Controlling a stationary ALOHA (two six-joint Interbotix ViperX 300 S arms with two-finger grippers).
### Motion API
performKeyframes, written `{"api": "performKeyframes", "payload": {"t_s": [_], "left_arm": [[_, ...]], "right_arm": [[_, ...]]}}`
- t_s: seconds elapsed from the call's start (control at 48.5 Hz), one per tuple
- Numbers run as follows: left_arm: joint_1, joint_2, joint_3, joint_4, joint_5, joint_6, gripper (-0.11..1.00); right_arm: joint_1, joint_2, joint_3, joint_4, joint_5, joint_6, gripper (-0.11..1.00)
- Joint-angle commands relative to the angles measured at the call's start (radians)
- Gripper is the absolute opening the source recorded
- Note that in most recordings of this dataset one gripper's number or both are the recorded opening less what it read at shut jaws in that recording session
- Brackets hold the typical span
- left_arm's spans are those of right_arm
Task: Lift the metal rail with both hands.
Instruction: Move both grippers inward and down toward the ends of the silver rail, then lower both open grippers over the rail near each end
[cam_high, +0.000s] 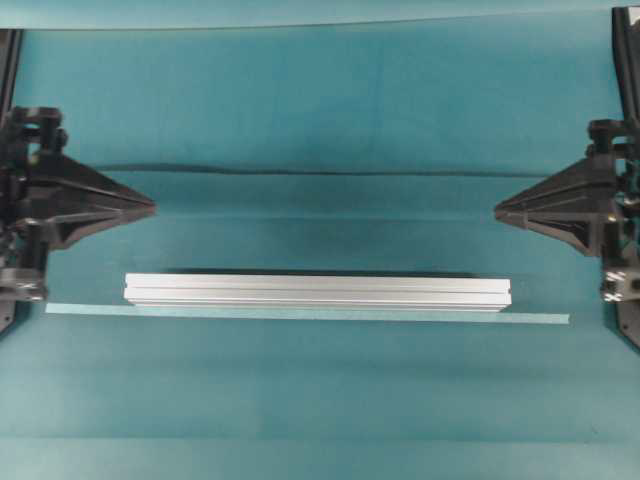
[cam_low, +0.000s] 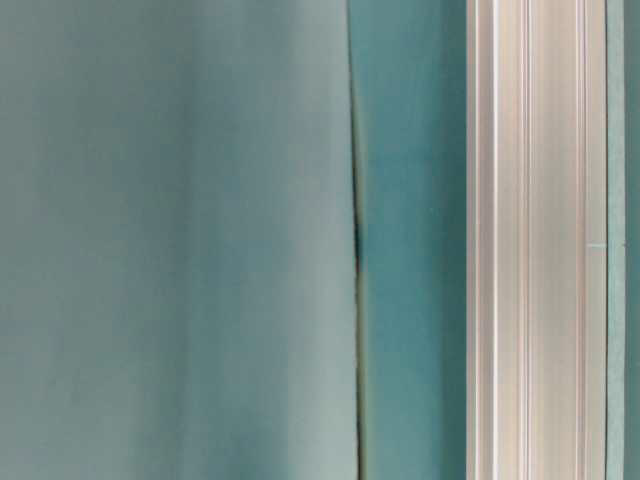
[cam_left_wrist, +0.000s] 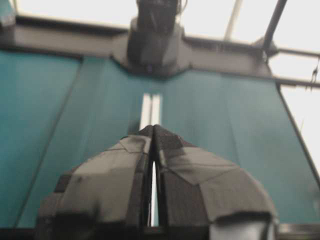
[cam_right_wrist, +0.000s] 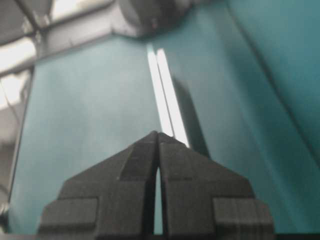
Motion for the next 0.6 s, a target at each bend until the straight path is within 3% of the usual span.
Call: {"api": "performKeyframes", "payload": {"t_s": [0.0,0.247,0.391,0.577], "left_arm": [[-0.002,0.058,-0.103,0.003,0.109,0.000,0.00],[-0.017,0.247,-0.288,0.005,0.434,0.009,0.00],[-0.011,0.314,-0.342,0.008,0.626,0.015,0.00],[-0.011,0.377,-0.396,0.011,0.770,0.014,0.00]], "right_arm": [[-0.009,0.051,-0.052,0.005,0.103,0.032,0.06],[-0.002,0.252,-0.178,0.005,0.379,0.032,0.06],[0.000,0.382,-0.282,0.005,0.540,0.029,0.06],[0.020,0.543,-0.425,-0.023,0.741,-0.051,0.06]]}}
